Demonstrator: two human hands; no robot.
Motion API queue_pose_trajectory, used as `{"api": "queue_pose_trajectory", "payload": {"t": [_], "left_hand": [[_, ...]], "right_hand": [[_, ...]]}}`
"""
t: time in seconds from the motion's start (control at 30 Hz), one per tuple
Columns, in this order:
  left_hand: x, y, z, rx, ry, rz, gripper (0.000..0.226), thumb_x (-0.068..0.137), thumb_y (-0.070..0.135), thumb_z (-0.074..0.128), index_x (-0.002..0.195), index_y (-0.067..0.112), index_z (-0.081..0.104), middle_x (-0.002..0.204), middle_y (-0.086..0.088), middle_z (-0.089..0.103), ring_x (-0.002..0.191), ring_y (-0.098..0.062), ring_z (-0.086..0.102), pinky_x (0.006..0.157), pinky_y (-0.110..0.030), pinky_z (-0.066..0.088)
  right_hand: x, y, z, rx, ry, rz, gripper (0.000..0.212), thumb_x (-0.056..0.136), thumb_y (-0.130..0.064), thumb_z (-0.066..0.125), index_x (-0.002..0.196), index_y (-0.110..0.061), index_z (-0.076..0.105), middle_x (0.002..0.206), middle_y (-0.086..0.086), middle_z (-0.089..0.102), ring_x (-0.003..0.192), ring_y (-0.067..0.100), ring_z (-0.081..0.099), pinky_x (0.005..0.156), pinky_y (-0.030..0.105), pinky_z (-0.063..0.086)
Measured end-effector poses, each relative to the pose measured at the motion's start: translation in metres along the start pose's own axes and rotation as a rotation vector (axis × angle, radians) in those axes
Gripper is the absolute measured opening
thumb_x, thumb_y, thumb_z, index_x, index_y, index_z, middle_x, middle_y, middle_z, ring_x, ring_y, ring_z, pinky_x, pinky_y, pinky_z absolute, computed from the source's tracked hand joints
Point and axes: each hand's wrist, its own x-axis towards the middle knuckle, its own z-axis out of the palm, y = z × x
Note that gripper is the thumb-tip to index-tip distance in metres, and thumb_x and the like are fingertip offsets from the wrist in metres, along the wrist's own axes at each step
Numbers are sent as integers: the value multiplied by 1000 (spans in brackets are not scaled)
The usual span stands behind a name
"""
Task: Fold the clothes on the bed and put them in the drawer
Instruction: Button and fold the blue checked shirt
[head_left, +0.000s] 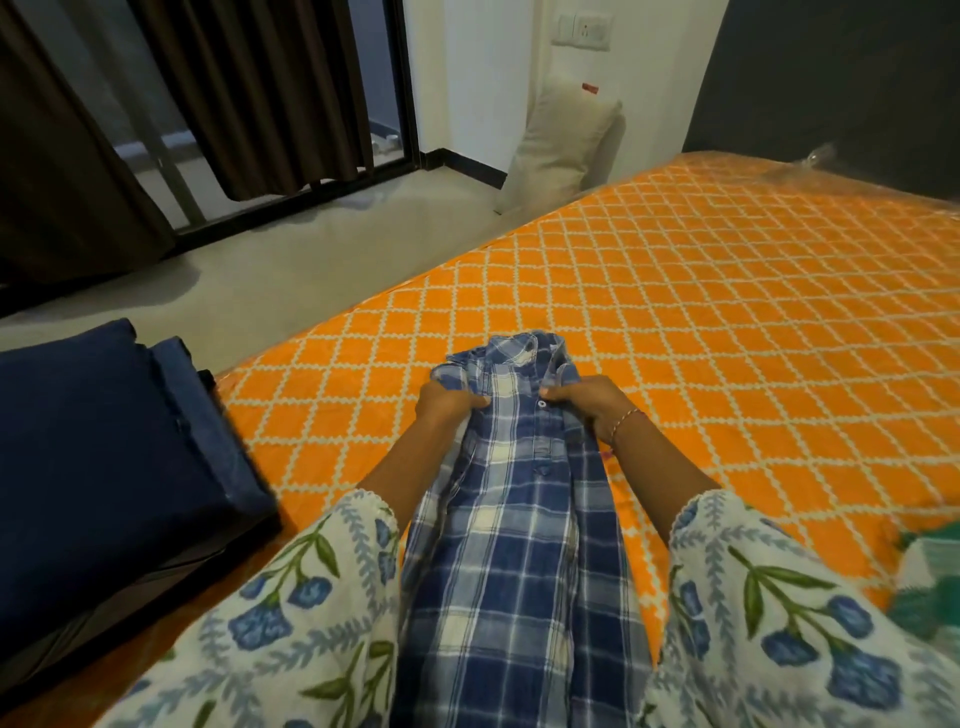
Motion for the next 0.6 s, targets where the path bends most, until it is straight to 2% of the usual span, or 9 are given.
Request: {"api": "queue_pose_trajectory", "payload": {"t": [0.07, 0.13, 0.2, 0.33, 0.4, 0.47, 0.53, 0.57, 0.6], "left_hand": [[-4, 2, -4, -48, -32, -3, 64, 83, 7, 71, 137, -7, 40, 146, -21, 38, 131, -39, 40, 101, -46, 39], [-16, 6, -12, -75, -37, 33, 45, 83, 4, 69, 125, -5, 53, 133, -22, 53, 118, -38, 52, 88, -44, 47], [-28, 9, -20, -98, -65, 93, 40, 84, 0, 68, 122, -2, 56, 126, -15, 60, 111, -34, 57, 84, -39, 47], [-65, 14, -36, -122, -109, 247, 34, 82, -6, 66, 114, 2, 60, 111, -10, 65, 102, -29, 62, 89, -40, 49], [-93, 10, -50, -123, -165, 341, 25, 81, -7, 66, 103, 6, 63, 97, -5, 68, 89, -22, 65, 84, -38, 51], [-123, -6, -67, -47, -227, 431, 20, 82, -6, 66, 98, 6, 65, 92, -3, 69, 82, -15, 67, 77, -33, 54], [-153, -34, -84, 81, -264, 502, 16, 82, 0, 70, 95, 9, 68, 93, 0, 68, 83, -5, 66, 79, -28, 52], [-166, -50, -89, 146, -262, 524, 15, 81, 12, 74, 94, 16, 68, 96, 4, 66, 85, -1, 63, 83, -29, 48], [-178, -66, -93, 239, -234, 532, 24, 77, 31, 77, 98, 26, 68, 102, 8, 64, 92, 1, 59, 89, -31, 43]], "right_hand": [[-3, 1, -2, 52, -29, -27, 37, 80, -5, 73, 105, 19, 60, 123, 37, 54, 110, 47, 57, 92, 46, 50], [-14, -2, -6, 118, -68, -85, 36, 86, -4, 67, 115, 15, 57, 122, 29, 59, 108, 43, 59, 95, 48, 49], [-33, -8, -10, 155, -101, -134, 26, 88, -3, 63, 113, 5, 61, 121, 23, 61, 105, 38, 61, 96, 48, 49], [-77, -18, -15, 193, -76, -320, 25, 87, 0, 63, 112, -1, 62, 109, 15, 65, 93, 27, 63, 91, 41, 50], [-111, -14, -21, 191, -63, -443, 16, 85, 2, 64, 98, -8, 64, 95, 5, 67, 85, 17, 64, 84, 34, 51], [-151, 1, -27, 169, -73, -533, 21, 83, 3, 66, 87, -17, 63, 85, -6, 69, 81, 10, 66, 74, 25, 53], [-186, 29, -34, 90, -101, -600, 27, 79, 3, 70, 89, -22, 64, 79, -15, 72, 78, -1, 67, 67, 15, 51], [-200, 47, -37, 6, -130, -636, 25, 78, -2, 71, 91, -22, 65, 80, -17, 72, 79, -6, 65, 67, 12, 50], [-211, 67, -40, -84, -166, -666, 24, 77, -11, 71, 97, -23, 65, 87, -17, 72, 85, -10, 63, 72, 12, 50]]}}
